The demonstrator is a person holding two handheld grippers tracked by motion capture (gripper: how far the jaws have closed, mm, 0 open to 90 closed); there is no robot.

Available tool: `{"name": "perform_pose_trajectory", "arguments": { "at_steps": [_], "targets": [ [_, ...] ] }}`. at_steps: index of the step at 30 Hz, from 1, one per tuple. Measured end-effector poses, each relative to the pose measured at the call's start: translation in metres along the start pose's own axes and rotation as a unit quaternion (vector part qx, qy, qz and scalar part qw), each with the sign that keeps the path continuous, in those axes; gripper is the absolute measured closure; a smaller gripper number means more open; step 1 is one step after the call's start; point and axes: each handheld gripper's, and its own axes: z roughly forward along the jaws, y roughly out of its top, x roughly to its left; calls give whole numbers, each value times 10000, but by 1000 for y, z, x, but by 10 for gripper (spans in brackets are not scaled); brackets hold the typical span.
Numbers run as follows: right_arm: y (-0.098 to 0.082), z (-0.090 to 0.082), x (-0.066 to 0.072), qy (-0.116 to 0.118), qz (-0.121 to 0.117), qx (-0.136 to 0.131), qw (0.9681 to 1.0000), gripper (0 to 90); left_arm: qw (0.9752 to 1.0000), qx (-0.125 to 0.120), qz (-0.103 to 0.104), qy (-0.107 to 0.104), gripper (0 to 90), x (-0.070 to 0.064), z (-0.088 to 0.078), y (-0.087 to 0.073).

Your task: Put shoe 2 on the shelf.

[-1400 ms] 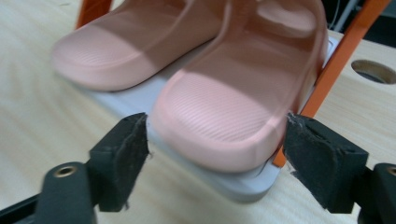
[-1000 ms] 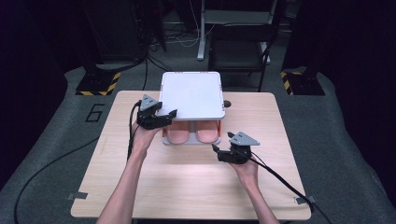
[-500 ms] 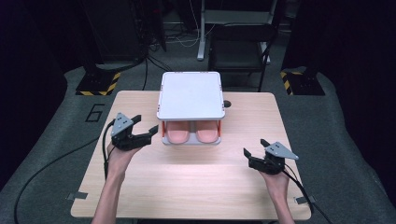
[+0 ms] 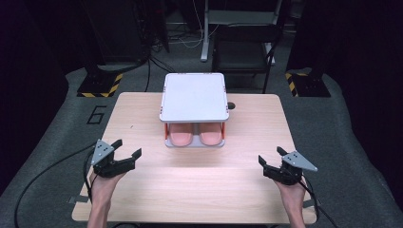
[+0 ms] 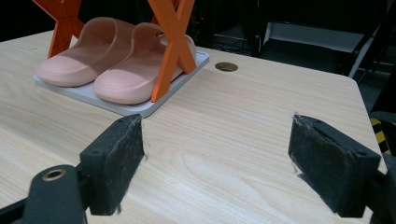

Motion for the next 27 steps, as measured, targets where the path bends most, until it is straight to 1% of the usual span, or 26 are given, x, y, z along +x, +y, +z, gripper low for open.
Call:
{"name": "perform_pose_trajectory", "arguments": {
  "at_steps": [3, 4, 5, 7, 8, 10, 11, 12, 13, 14, 15, 16, 17, 21, 23, 25, 27],
  "targets": [
    [-2, -3, 3, 19, -31, 8, 10000, 176, 9999, 33, -94, 37, 149, 3, -6, -8],
    [-2, -4, 3, 16, -78, 43, 10000, 175, 9999, -8, -120, 64, 149, 3, -6, -11],
    [-2, -5, 4, 12, -64, 34, 10000, 174, 9999, 49, -136, 75, 150, 4, -8, -13],
    [-2, -6, 3, 7, -44, -17, 10000, 172, 9997, 78, -191, 110, 150, 5, -12, -19],
    [-2, -7, 2, -27, 5, 9, 10000, 171, 9997, 88, -203, 116, 150, 5, -13, -21],
    [-2, -9, 1, -43, 20, -15, 10000, 170, 9995, 96, -246, 149, 150, 6, -15, -26],
    [-2, -11, 1, -122, 68, -27, 9999, 169, 9995, 83, -265, 154, 150, 6, -16, -27],
    [-2, -11, 1, -134, 64, -81, 9999, 170, 9994, 111, -275, 176, 151, 7, -17, -28],
    [-3, -12, 1, -133, 72, -77, 9999, 170, 9993, 103, -308, 201, 151, 7, -19, -31],
    [-3, -13, 1, -81, 82, -105, 9999, 175, 9992, 110, -323, 203, 151, 8, -20, -32],
    [-5, -13, 0, -88, 141, -127, 9998, 175, 9991, 104, -339, 229, 151, 8, -21, -33],
    [-6, -13, -1, -97, 149, -104, 9998, 175, 9991, 128, -336, 228, 151, 9, -22, -34],
    [-7, -13, -2, -125, 162, -63, 9998, 175, 9990, 114, -350, 244, 152, 10, -22, -34],
    [-10, -15, -6, -210, 160, -66, 9996, 175, 9985, 150, -440, 304, 152, 12, -23, -39],
    [-10, -15, -6, -240, 172, -108, 9995, 175, 9984, 183, -441, 291, 152, 12, -23, -40],
    [-10, -16, -6, -207, 166, -106, 9996, 175, 9986, 184, -407, 271, 153, 11, -22, -39],
    [-10, -16, -5, -228, 168, -93, 9996, 175, 9987, 189, -391, 250, 153, 10, -22, -38]
  ]
}}
